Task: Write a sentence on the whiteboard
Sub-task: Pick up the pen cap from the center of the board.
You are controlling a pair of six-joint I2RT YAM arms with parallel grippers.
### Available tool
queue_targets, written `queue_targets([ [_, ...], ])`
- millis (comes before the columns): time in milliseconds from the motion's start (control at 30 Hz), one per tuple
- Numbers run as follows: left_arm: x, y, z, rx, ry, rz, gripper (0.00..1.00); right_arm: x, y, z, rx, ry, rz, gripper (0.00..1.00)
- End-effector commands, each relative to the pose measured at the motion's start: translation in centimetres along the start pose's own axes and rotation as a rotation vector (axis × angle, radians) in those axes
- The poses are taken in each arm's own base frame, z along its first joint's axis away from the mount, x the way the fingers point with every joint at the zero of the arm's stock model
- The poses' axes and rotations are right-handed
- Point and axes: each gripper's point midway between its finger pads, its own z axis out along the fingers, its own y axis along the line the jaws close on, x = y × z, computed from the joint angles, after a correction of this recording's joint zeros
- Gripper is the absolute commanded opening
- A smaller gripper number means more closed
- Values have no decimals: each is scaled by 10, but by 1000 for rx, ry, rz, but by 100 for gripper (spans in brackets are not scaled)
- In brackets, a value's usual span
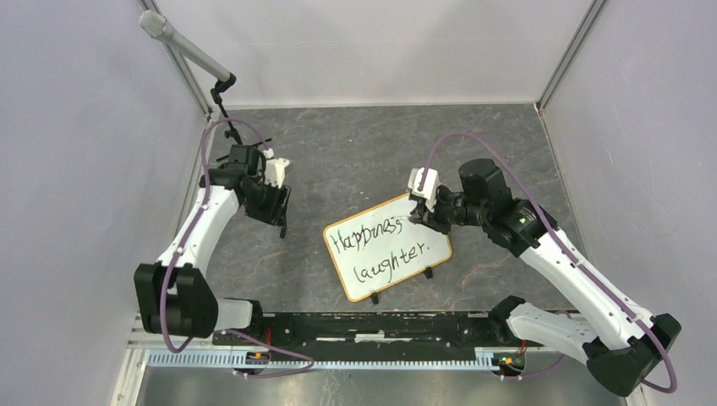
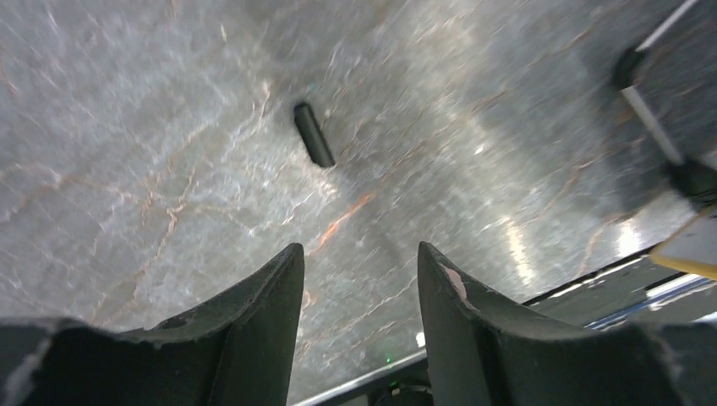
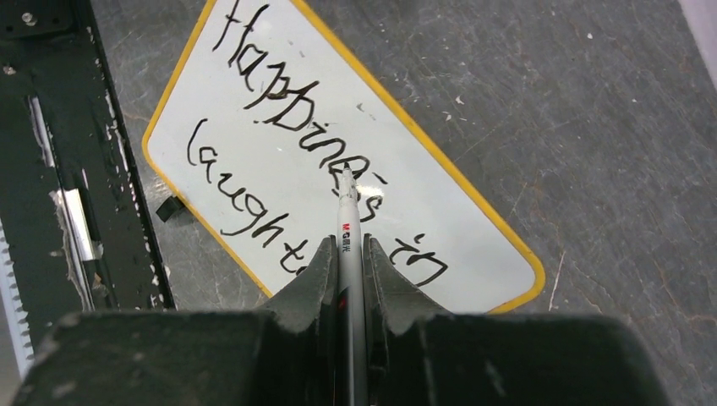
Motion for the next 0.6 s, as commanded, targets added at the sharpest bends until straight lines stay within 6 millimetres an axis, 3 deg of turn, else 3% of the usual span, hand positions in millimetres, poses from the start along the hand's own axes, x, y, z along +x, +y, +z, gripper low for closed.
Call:
queue_targets([
  [0,29,18,18,-67,134,17,57,-29,-20,-8,61,-84,22,0],
  [200,38,29,51,-102,167,-35,50,-30,-29,-10,84,-88,46,0],
  [367,28,35,61,-143,156,-44,52,-28,-35,-9,96,-86,65,0],
  [567,31,30,76,-140,198,-5,52,-25,-38,-6,98,-79,78,0],
])
